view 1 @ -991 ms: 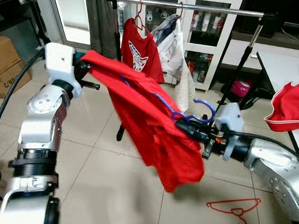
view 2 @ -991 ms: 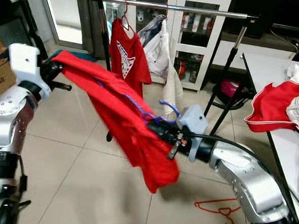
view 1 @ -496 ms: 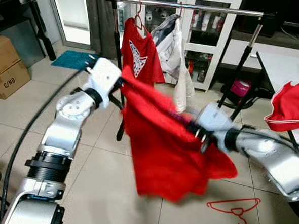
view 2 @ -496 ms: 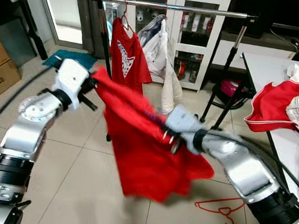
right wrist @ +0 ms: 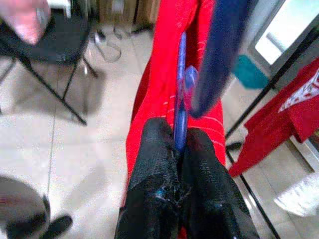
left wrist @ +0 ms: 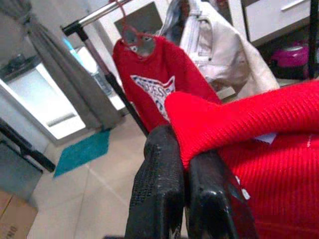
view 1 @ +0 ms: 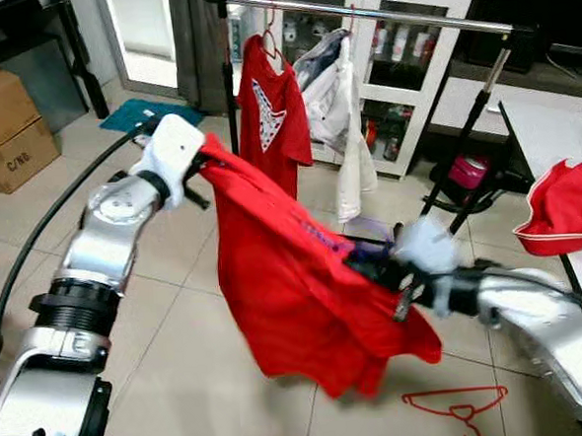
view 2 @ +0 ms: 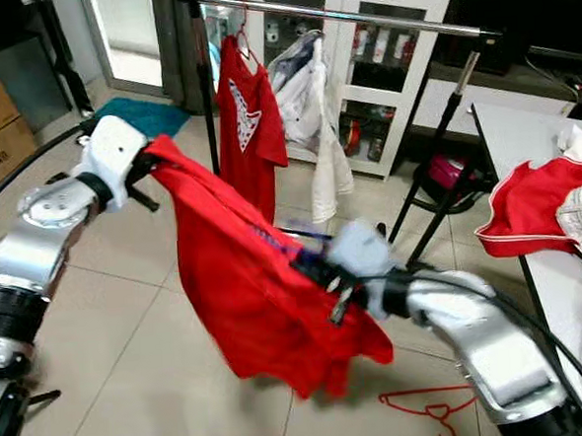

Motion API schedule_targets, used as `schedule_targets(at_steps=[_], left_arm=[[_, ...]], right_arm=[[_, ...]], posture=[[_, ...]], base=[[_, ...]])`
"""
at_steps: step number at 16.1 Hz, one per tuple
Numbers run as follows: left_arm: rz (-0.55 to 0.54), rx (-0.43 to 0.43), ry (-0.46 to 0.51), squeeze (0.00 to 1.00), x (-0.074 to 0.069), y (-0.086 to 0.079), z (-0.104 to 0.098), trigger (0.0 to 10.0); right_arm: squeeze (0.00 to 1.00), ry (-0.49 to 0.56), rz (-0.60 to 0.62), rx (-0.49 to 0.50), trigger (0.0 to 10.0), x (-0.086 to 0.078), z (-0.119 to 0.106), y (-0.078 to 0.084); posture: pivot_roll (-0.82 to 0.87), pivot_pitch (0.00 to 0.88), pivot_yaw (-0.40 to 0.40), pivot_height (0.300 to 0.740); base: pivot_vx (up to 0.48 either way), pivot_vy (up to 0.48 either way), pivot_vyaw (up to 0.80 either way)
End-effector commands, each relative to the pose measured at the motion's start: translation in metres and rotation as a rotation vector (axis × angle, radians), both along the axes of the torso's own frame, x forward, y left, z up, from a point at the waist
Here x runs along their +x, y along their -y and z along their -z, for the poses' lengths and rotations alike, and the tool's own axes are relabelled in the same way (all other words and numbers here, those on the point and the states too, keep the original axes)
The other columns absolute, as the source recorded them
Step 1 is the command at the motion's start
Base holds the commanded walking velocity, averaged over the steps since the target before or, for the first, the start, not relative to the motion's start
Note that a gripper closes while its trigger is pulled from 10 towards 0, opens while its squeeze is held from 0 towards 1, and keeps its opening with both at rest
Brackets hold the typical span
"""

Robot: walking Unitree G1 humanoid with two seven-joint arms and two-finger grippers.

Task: Hang hanger

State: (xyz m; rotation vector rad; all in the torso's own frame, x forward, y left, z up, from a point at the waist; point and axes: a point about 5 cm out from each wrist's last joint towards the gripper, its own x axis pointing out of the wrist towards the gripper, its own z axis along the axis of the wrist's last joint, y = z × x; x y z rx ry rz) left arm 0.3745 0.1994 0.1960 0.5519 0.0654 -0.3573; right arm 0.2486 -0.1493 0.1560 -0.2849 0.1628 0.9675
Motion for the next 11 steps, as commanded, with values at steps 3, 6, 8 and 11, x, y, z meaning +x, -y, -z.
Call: schedule_targets(at_steps=[3, 6, 8, 11], left_arm=[[-0.18, -0.102, 0.013, 0.0, -0.001, -0.038, 0.002, 0.0], [-0.14, -0.249, 0.02, 0.0, -0.002, -0.025, 0.001, 0.0], [-0.16, -0.254, -0.029, 0.0, -0.004, -0.028, 0.013, 0.0], [0.038, -0.262, -0.204, 0.0, -0.02, 0.007, 0.04, 0.0]], right_arm=[[0.0, -0.042, 0.032, 0.075, 0.0, -0.005, -0.001, 0.016], [0.0, -0.068, 0.172, -0.003, 0.0, 0.002, 0.017, 0.033], [0.0, -0.012, 0.243, 0.225, 0.0, 0.01, -0.002, 0.032], [0.0, 0.117, 0.408, 0.513, 0.0, 0.029, -0.033, 0.023]], posture=[[-0.13, 0.0, -0.059, 0.74], [-0.12, 0.0, -0.061, 0.74], [-0.12, 0.0, -0.06, 0.74], [-0.12, 0.0, -0.055, 0.74]], base=[[0.0, 0.0, 0.0], [0.0, 0.0, 0.0], [0.0, 0.0, 0.0], [0.0, 0.0, 0.0]])
